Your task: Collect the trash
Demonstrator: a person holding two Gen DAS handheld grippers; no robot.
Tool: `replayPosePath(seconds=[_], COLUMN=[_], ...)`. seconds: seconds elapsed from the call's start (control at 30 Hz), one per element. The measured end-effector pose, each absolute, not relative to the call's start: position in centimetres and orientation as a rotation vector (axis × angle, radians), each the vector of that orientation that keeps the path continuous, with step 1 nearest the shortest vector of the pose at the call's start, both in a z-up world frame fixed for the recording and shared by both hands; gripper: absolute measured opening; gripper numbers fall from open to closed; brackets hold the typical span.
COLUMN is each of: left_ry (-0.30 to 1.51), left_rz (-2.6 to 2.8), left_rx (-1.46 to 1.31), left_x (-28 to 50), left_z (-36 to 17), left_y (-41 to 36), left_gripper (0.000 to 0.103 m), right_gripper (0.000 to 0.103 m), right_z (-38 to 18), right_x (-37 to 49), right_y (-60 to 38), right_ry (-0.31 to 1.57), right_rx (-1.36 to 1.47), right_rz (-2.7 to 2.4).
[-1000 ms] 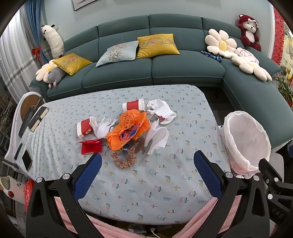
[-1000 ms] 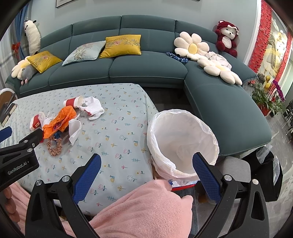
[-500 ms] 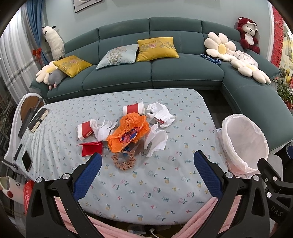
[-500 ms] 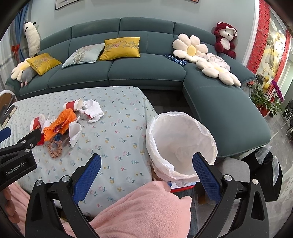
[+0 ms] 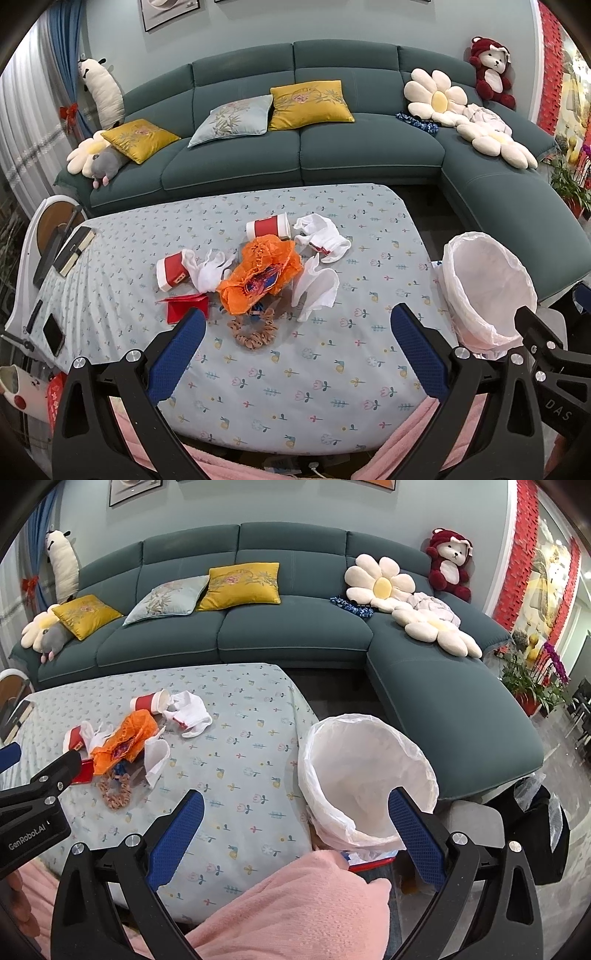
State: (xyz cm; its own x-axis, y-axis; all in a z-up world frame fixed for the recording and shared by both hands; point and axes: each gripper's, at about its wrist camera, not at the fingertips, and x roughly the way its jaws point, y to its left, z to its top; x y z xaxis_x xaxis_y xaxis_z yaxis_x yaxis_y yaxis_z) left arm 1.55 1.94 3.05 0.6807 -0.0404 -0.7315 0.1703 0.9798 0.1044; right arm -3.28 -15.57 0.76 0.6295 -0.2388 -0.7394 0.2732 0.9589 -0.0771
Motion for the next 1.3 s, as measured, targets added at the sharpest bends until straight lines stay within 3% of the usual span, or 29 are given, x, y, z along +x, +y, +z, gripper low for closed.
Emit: replayPosePath(seconds=[0.53, 0.97, 1.3], left_ry=[0.848, 0.885, 0.953], left_rz=[-0.073, -0.009, 0.015], left_rx=[0.082, 0.07, 0.032], left_x=[3.4, 6.5, 9.9], left_z=[1.1, -2.3, -5.7], left_y=[6.0, 11.1, 14.6], left_gripper=[0.096, 0.096, 0.096], right_gripper=[0.096, 0.095, 0.08], right_z=[0.5, -2.8, -7.2], right_x=[-1.4, 4.1, 10.4], right_y=[-13.3, -9.0, -5.0], right_ry=[0.831, 0.891, 0.981], right_rx=[0.034, 0.024, 0.017], right_rz=[-0.258, -0.161, -0.064])
